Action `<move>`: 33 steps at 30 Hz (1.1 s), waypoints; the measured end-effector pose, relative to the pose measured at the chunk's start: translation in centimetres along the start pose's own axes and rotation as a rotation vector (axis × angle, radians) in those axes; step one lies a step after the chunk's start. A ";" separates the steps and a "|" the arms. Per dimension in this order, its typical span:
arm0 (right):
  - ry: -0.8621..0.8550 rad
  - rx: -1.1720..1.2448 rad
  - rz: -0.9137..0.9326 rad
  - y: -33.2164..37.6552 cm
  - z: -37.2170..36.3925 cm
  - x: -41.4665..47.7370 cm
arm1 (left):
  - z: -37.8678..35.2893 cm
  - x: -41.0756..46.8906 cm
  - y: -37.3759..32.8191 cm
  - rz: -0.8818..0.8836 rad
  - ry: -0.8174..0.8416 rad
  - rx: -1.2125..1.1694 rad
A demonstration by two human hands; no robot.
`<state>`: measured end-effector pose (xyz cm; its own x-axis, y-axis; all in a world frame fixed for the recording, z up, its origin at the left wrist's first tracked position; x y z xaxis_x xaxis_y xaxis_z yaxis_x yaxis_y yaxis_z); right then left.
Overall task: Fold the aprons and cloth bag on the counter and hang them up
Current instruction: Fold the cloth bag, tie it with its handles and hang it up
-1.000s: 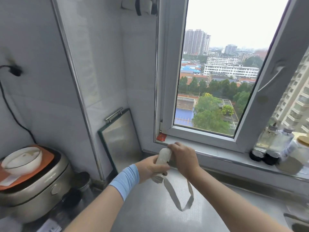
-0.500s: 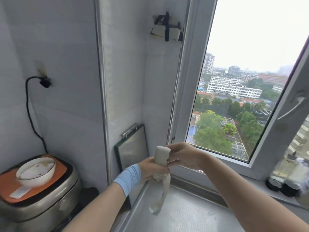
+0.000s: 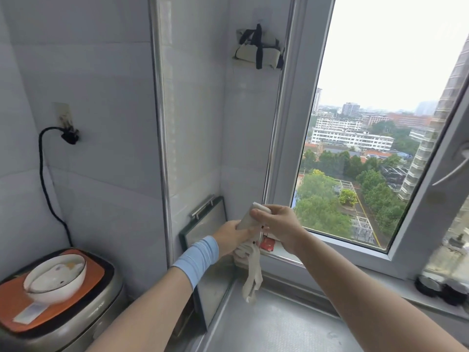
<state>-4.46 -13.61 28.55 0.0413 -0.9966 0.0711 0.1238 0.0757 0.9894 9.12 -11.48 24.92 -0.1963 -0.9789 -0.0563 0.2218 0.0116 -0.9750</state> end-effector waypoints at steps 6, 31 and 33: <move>0.050 -0.052 -0.049 -2.2 -2.7 -1.4 | 3.3 2.4 -0.2 0.086 -0.272 -0.125; 0.399 -0.002 -0.309 -8.8 0.2 -1.8 | 2.9 2.3 -1.2 -0.019 0.039 -0.835; 0.397 -0.001 -0.386 -10.5 1.3 -1.5 | 2.6 1.8 -2.2 -0.025 0.169 -0.809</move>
<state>-7.07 -12.91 18.16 0.3632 -0.8636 -0.3497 0.2051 -0.2920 0.9342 10.81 -13.76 27.49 -0.3474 -0.9377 -0.0015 -0.5283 0.1971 -0.8259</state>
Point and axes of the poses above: each hand's wrist, its own x-axis towards the middle knuckle, its own z-axis out of the back of the hand, y = z × x, the point moved 7 cm from there along x, towards the middle knuckle, and after that the axes turned 5 degrees about -y, right-handed, at the moved point
